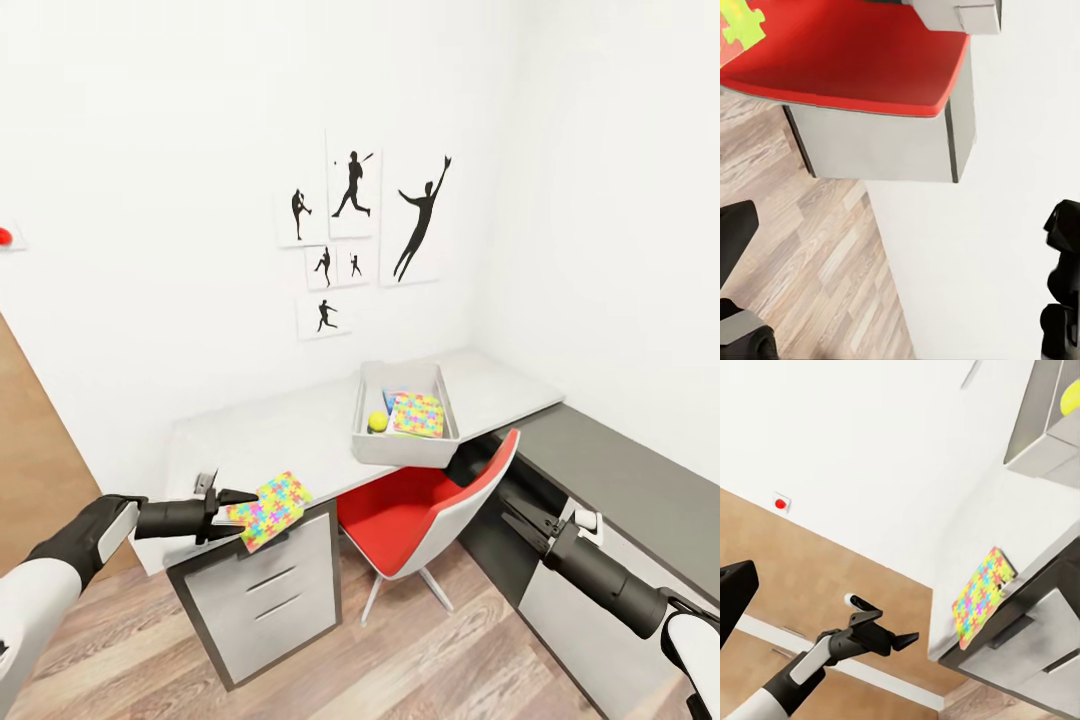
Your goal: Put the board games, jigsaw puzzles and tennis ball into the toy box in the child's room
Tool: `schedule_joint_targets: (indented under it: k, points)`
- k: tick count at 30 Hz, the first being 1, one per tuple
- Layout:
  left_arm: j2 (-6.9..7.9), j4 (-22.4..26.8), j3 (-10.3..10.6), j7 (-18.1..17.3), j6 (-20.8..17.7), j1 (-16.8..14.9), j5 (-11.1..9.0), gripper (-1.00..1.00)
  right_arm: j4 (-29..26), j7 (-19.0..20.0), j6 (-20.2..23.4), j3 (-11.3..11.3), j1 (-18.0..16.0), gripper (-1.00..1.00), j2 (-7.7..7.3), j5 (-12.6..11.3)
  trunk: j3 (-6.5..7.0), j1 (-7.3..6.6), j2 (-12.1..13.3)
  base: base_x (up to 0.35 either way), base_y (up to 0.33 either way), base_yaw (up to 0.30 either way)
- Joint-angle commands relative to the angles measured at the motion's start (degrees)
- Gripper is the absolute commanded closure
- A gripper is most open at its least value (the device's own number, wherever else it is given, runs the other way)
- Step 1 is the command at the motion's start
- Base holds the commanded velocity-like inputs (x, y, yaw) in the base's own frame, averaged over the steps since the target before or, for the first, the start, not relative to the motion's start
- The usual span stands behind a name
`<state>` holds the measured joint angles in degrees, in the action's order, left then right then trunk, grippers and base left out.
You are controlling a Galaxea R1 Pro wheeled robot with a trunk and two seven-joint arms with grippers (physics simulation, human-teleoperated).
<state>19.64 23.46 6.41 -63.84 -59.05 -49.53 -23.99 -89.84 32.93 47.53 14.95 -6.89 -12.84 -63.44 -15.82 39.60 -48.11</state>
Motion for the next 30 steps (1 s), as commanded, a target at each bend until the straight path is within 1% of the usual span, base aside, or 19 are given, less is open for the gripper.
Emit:
schedule_joint_targets:
  k: [1, 6, 12, 16, 18, 24, 30]
  points:
    - [0.05, -0.39, 0.26, -0.22, -0.25, -0.08, -0.14, -1.00, 0.00, 0.09, 0.37, 0.07, -0.05, -1.00, 0.00, -0.11, -0.26, 0.24, -0.48, 0.000, 0.000, 0.000]
    - [-0.03, -1.79, 0.17, 0.13, -0.11, -0.12, -0.10, -1.00, -0.05, 0.17, 0.37, -0.04, -0.05, -1.00, 0.02, -0.11, -1.16, 1.33, -2.49, 0.000, 0.000, 0.000]
    - [-0.04, -2.06, 0.17, 2.45, -0.02, -0.13, -0.17, -1.00, -0.07, 0.09, 0.36, 0.04, -0.05, -1.00, 0.02, -0.11, -2.24, 2.65, -4.89, 0.000, 0.000, 0.000]
    - [-0.04, -2.09, 0.16, 2.76, -0.01, -0.13, -0.18, -1.00, -0.05, 0.07, 0.40, 0.07, -0.05, -1.00, 0.01, -0.11, -2.96, 3.53, -6.50, 0.000, 0.000, 0.000]
    - [-0.04, -2.10, -0.09, 2.80, -0.01, -0.13, -0.18, -1.00, -0.06, 0.09, 0.39, 0.03, -0.05, -1.00, 0.01, -0.11, -3.32, 3.97, -7.30, 0.000, 0.000, 0.000]
    - [-0.04, -2.10, -2.18, 2.97, -0.01, -0.13, -0.11, -1.00, -0.07, 0.12, 0.31, -0.01, -0.05, -1.00, 0.02, -0.11, -4.39, 5.29, -9.71, 0.000, 0.000, 0.000]
    - [-0.04, -2.10, -2.59, 3.02, -0.01, -0.13, -0.10, -1.00, -0.07, 0.12, 0.29, -0.01, -0.05, -1.00, 0.01, -0.11, -5.47, 6.60, -12.11, 0.000, 0.000, 0.000]
